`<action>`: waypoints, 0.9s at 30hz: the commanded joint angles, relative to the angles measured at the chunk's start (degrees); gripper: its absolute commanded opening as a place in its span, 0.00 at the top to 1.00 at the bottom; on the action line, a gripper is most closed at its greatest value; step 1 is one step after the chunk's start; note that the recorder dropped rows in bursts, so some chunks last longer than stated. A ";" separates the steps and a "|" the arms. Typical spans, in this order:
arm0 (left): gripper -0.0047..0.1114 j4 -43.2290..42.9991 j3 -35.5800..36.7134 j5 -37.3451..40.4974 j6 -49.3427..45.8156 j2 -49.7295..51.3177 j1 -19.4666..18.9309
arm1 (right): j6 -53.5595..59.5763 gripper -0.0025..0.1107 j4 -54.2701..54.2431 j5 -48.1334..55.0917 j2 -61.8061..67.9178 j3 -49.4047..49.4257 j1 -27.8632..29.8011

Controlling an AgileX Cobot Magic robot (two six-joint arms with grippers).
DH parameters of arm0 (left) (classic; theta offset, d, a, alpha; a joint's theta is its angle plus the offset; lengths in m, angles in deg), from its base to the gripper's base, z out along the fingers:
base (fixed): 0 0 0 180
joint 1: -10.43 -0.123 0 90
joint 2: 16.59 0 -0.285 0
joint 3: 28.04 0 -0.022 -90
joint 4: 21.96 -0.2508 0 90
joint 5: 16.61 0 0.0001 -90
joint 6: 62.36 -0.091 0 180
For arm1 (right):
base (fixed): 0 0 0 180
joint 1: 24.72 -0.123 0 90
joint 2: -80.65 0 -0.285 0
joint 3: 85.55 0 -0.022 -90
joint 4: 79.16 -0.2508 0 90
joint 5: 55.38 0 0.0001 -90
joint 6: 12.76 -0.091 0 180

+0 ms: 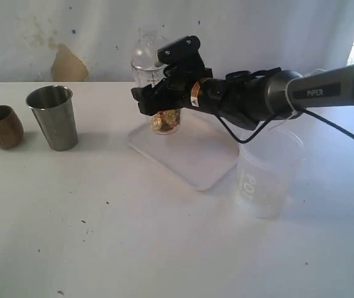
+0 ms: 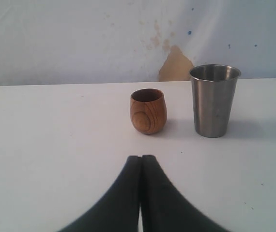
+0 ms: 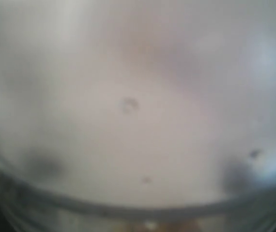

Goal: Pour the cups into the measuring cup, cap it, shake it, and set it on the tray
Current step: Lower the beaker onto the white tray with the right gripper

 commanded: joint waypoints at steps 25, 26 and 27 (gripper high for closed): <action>0.96 0.39 0.25 -0.06 0.16 -0.22 0.11 | -0.56 0.98 -3.09 -9.34 3.40 -1.01 2.88; 0.96 0.39 0.25 -0.06 0.16 -0.22 0.11 | -0.56 0.98 -3.09 -9.86 3.40 -1.01 2.88; 0.96 0.39 0.25 -0.06 0.16 -0.22 0.11 | -0.56 0.98 -3.09 -10.03 3.40 -1.01 2.88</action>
